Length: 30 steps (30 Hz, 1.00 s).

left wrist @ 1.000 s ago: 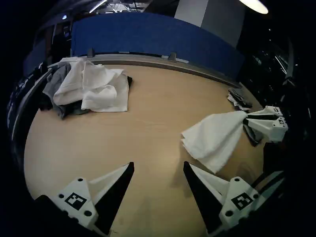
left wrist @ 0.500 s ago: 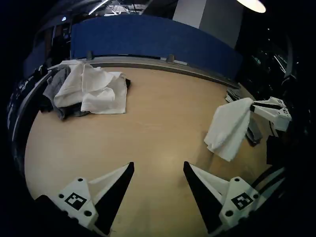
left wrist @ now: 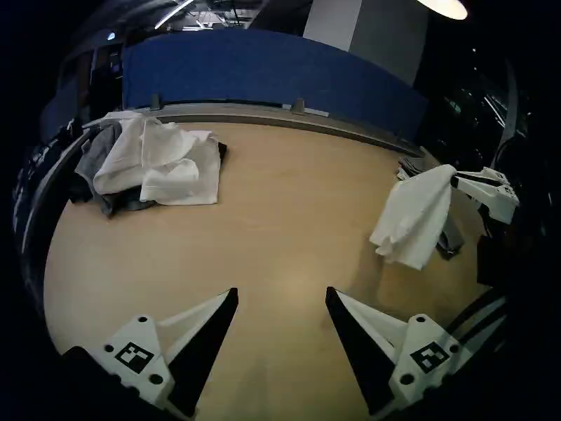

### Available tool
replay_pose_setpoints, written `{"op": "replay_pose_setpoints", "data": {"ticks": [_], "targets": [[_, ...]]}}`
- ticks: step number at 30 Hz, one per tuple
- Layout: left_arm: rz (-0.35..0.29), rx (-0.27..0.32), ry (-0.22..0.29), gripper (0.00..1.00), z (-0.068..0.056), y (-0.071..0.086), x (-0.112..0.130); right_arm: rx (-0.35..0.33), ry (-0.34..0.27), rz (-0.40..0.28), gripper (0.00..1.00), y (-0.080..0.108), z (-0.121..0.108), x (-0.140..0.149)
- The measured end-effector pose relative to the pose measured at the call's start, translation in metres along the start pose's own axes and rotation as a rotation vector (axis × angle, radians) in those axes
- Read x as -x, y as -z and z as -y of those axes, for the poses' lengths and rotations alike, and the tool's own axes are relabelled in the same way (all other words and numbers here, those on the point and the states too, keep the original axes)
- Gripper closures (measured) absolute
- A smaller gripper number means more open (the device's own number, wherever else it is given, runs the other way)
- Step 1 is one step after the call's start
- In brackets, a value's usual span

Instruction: Fold towel

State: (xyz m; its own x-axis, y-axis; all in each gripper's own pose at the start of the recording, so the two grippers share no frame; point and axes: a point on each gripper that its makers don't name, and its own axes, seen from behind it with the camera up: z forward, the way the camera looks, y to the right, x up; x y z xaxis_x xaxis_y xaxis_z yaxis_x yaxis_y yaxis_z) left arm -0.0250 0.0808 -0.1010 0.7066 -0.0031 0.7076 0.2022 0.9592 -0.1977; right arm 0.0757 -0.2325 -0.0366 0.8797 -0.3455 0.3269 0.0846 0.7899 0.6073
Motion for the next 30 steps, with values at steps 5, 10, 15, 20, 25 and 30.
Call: {"op": "replay_pose_setpoints", "data": {"ticks": [5, 10, 15, 20, 25, 30], "targets": [[0.001, 0.006, -0.005, 0.07, -0.005, -0.001, 0.001, 0.032, -0.016, -0.006, 0.95, 0.009, -0.02, 0.0], [0.002, 0.011, -0.01, 0.07, -0.01, -0.004, 0.002, 0.065, -0.025, -0.009, 0.95, 0.019, -0.044, 0.002], [0.004, 0.011, -0.017, 0.07, -0.014, -0.007, 0.003, 0.095, -0.038, -0.014, 0.95, 0.03, -0.07, 0.005], [0.005, 0.007, -0.022, 0.07, -0.016, -0.008, 0.004, 0.131, -0.048, -0.022, 0.95, 0.04, -0.101, 0.006], [0.005, 0.002, -0.019, 0.07, -0.017, -0.01, 0.005, 0.169, -0.052, -0.027, 0.95, 0.05, -0.137, 0.006], [0.008, -0.004, -0.023, 0.07, -0.018, -0.012, 0.006, 0.21, -0.038, -0.022, 0.95, 0.058, -0.173, 0.011]]}}
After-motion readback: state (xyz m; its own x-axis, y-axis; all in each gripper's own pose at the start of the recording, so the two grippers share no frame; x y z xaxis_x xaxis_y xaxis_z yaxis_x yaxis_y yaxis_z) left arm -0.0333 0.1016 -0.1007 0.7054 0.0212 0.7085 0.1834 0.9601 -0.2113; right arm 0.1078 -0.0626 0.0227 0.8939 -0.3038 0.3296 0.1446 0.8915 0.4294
